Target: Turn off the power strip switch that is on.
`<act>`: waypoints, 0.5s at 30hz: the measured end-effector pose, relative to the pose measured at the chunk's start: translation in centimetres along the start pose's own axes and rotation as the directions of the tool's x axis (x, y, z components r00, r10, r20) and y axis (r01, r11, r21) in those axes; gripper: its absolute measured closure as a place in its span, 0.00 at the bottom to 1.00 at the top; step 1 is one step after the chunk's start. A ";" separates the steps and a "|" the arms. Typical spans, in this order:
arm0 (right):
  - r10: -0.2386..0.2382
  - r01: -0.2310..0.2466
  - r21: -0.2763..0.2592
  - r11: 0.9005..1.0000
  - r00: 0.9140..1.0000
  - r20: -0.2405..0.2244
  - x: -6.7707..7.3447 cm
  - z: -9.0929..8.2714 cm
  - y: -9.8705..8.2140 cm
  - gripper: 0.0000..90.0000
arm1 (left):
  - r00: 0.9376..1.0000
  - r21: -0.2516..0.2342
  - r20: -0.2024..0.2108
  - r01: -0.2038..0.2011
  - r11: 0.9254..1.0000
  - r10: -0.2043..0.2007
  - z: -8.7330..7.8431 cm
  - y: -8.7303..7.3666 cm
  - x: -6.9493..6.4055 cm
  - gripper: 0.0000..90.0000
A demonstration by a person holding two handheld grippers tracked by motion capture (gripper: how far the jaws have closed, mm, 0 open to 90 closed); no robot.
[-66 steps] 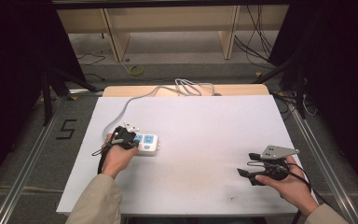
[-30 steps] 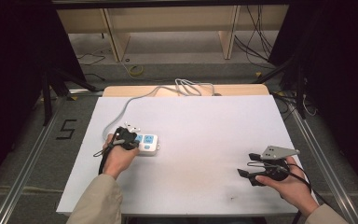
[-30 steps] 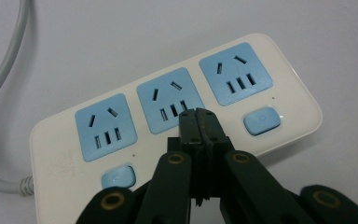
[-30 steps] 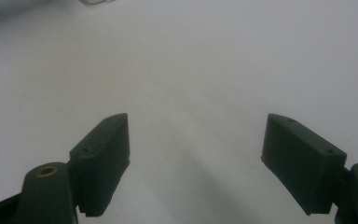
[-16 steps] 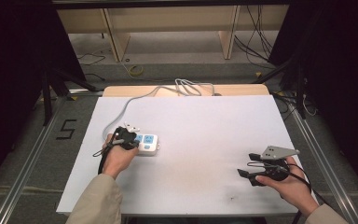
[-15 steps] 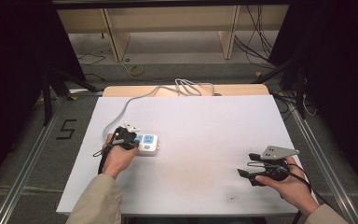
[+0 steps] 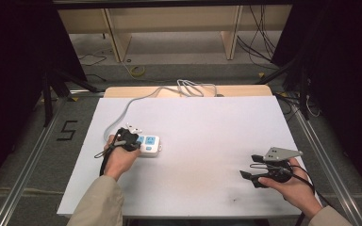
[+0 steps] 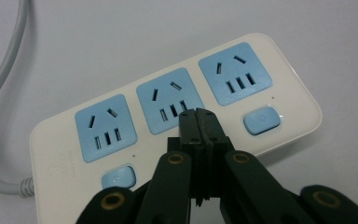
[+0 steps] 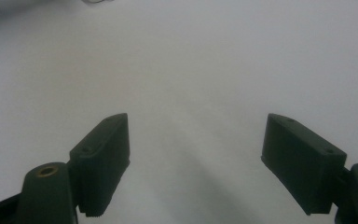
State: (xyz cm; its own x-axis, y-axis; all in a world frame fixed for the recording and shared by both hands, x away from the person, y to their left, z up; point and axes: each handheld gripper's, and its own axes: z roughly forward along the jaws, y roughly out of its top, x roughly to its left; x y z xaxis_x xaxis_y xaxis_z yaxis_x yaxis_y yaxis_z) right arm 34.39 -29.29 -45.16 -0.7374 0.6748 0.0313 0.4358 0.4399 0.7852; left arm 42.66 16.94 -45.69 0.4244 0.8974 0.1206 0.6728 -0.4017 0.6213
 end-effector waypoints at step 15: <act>-0.005 0.005 0.004 1.000 1.000 -0.004 0.0 0.0 0.0 0.26 | 1.000 -0.003 0.004 0.007 1.000 -0.007 0.0 0.0 0.0 1.00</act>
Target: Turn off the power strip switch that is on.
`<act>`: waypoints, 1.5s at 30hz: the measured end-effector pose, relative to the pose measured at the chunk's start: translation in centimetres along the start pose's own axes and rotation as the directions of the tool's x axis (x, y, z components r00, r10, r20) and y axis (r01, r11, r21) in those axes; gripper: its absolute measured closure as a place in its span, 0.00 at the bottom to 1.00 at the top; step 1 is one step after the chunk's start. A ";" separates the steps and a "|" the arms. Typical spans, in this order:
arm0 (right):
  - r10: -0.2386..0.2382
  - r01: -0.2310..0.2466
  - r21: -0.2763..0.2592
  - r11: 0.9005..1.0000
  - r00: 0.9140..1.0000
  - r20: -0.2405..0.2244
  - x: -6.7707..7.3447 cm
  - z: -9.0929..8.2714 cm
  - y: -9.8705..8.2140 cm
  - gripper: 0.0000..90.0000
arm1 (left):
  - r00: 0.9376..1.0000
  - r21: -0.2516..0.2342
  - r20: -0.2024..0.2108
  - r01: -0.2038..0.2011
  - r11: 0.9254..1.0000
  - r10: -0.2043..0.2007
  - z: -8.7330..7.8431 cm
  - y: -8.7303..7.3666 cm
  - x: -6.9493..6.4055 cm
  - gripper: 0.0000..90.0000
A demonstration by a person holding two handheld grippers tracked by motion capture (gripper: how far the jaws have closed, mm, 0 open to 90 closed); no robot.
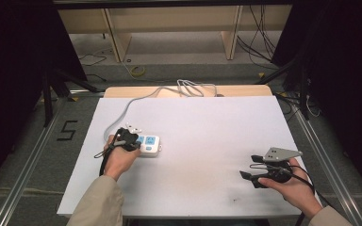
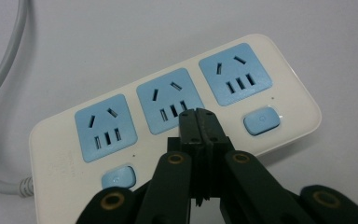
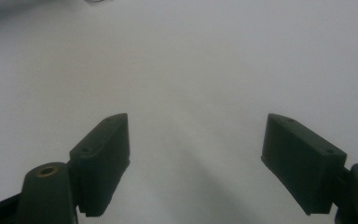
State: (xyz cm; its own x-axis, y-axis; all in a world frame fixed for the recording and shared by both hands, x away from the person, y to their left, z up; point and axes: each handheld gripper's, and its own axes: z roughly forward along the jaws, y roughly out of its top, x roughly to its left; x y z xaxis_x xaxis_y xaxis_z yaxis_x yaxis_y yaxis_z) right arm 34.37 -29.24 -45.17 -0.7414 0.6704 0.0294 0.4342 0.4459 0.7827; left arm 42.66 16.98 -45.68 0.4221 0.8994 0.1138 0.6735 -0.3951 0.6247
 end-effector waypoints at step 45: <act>0.001 -0.001 -0.001 1.000 1.000 -0.003 0.0 0.0 0.0 0.26 | 1.000 -0.003 0.002 0.000 1.000 0.000 0.0 0.0 0.0 1.00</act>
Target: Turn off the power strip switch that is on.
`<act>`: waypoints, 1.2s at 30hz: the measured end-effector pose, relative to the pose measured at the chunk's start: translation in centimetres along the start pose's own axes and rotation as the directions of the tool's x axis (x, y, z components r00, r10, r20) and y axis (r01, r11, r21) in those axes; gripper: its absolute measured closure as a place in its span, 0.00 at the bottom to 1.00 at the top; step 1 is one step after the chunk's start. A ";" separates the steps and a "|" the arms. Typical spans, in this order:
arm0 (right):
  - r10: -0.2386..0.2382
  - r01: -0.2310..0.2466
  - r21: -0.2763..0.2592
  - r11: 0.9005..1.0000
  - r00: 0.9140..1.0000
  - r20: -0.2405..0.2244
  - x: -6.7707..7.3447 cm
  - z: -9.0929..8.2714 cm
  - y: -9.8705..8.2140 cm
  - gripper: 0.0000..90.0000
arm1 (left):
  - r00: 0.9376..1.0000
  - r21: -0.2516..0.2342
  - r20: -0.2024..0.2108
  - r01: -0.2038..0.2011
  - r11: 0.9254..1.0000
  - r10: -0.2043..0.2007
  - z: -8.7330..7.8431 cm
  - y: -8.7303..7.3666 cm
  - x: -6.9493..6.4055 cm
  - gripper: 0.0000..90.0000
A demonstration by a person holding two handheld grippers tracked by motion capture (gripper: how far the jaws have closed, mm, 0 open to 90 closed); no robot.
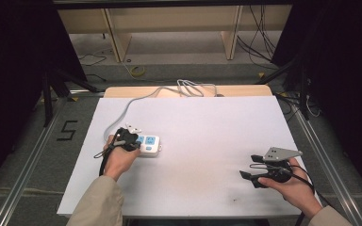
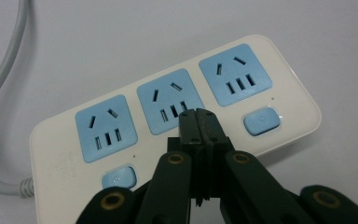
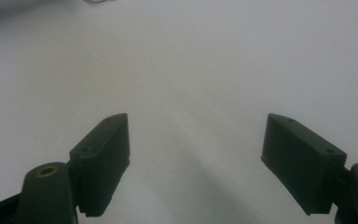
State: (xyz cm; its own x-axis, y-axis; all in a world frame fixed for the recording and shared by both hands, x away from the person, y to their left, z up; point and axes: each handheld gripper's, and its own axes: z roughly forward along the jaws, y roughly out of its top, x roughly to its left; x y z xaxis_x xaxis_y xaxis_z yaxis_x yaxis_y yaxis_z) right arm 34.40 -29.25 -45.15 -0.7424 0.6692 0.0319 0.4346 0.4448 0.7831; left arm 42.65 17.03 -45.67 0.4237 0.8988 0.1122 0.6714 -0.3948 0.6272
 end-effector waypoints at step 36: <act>0.004 -0.004 -0.001 1.000 1.000 -0.002 0.0 0.0 0.0 0.26 | 1.000 -0.012 -0.020 -0.005 1.000 0.005 -0.3 -0.1 0.5 1.00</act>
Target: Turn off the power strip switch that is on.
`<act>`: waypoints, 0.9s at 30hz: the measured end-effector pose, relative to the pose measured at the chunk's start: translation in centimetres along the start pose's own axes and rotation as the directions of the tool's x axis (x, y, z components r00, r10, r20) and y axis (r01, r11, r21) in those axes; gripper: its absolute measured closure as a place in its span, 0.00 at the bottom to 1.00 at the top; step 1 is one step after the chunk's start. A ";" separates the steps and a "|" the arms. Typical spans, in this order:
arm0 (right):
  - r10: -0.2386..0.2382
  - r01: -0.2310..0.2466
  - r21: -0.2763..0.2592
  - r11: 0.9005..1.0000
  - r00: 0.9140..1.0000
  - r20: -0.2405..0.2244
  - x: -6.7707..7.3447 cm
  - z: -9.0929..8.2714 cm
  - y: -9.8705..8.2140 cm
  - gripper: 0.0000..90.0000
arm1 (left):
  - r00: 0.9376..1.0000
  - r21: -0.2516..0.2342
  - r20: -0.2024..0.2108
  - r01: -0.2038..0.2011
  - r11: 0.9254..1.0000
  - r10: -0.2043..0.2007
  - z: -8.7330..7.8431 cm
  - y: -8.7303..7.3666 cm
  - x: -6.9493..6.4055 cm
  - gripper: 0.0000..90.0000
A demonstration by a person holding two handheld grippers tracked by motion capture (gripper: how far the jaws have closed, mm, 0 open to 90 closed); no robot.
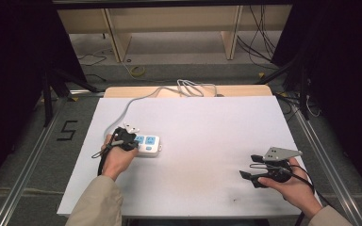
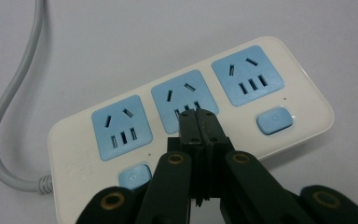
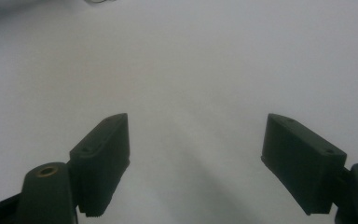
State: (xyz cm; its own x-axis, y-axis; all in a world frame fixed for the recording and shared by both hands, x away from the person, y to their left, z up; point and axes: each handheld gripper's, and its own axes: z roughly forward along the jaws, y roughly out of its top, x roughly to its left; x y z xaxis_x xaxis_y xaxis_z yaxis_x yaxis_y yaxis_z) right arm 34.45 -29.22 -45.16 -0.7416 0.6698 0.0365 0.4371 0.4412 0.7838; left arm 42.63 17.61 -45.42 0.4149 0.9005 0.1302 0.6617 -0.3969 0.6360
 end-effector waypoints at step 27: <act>0.000 0.000 -0.004 1.000 1.000 0.001 -0.1 -0.1 0.0 0.26 | 1.000 -0.077 -0.005 0.009 0.997 -0.009 -1.0 0.1 0.1 1.00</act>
State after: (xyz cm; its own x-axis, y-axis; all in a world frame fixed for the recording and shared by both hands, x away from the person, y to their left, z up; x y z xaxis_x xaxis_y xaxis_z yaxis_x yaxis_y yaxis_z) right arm 34.44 -29.33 -45.11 -0.7412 0.6703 0.0360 0.4352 0.4390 0.7861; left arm 42.16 17.80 -44.60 0.4055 0.9051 0.1284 0.6154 -0.3741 0.6938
